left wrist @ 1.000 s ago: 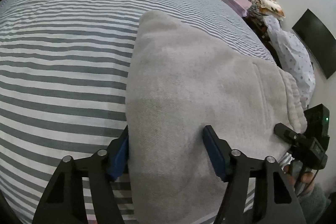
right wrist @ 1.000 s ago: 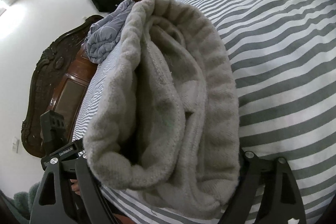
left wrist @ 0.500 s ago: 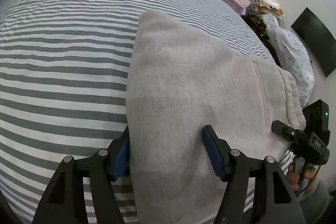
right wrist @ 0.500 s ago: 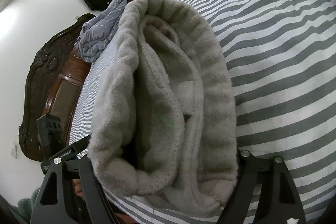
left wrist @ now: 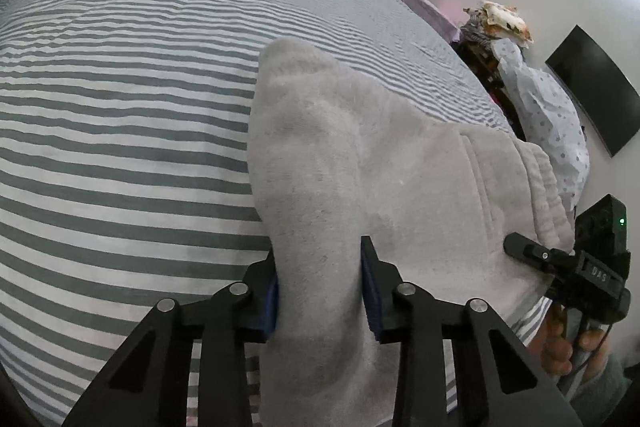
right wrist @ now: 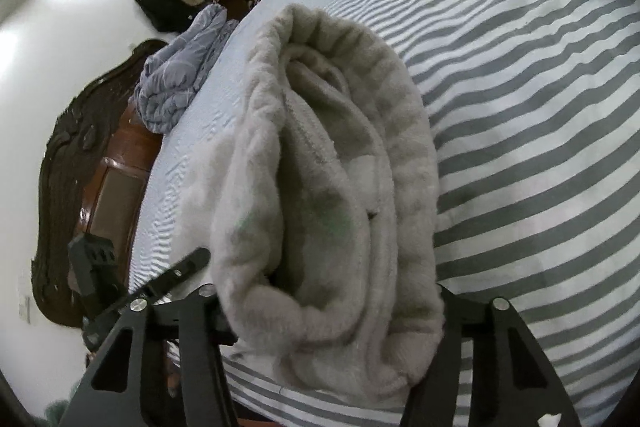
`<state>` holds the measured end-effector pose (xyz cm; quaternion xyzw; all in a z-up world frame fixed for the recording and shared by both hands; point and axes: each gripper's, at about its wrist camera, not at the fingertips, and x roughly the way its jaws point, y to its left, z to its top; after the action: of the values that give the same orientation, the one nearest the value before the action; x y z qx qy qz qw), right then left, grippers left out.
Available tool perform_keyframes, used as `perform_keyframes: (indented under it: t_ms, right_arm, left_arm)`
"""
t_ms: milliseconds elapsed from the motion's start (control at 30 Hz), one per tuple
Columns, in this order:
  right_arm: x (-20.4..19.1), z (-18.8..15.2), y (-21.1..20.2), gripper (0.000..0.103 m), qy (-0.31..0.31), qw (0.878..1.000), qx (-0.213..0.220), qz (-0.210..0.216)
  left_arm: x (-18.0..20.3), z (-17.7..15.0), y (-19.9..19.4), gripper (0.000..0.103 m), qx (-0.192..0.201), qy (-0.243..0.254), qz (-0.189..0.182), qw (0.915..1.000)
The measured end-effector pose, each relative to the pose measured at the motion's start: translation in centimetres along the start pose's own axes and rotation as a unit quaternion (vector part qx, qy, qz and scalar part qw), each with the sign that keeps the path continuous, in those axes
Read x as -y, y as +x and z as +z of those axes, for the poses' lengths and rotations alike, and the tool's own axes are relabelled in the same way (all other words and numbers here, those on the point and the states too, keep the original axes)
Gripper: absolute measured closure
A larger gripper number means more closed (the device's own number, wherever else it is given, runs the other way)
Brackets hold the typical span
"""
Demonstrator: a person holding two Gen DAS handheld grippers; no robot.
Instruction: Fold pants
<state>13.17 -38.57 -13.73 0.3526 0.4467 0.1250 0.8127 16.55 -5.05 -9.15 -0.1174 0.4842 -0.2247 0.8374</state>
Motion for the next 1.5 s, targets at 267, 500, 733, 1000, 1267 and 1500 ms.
perform_keyframes:
  t_ms: [267,500,733,1000,1267,1500]
  right_arm:
    - [-3.5,0.9,-1.3,0.056,-0.004,1.0,0.013,0.007]
    - [-8.1,2.2,-0.6,0.057,-0.04,0.999,0.006,0.022]
    - [-13.9,5.2,3.6,0.058,-0.078,0.996,-0.004,0.053]
    - [-18.8,7.9,11.3,0.058,-0.099,0.992,-0.024,0.079]
    - [-18.5,8.5,18.5,0.057,-0.09,0.993,-0.041,0.06]
    - [-15.0,5.5,20.7,0.037,-0.119,0.991,-0.05,-0.022]
  left_arm:
    - [1.0,1.3,-1.7,0.071,0.023,0.007,-0.011,0.9996]
    - [-0.1,3.9,-4.8,0.071,0.063,0.006,-0.011,0.9979]
    - [-3.3,7.5,-7.6,0.072,0.107,-0.004,0.02,0.9941]
    - [-10.4,11.7,-8.3,0.072,0.126,-0.028,0.07,0.9892]
    - [-16.0,13.7,-4.8,0.071,0.098,-0.032,0.1,0.9896]
    - [-18.7,11.3,-2.2,0.052,0.068,-0.025,0.121,0.9901]
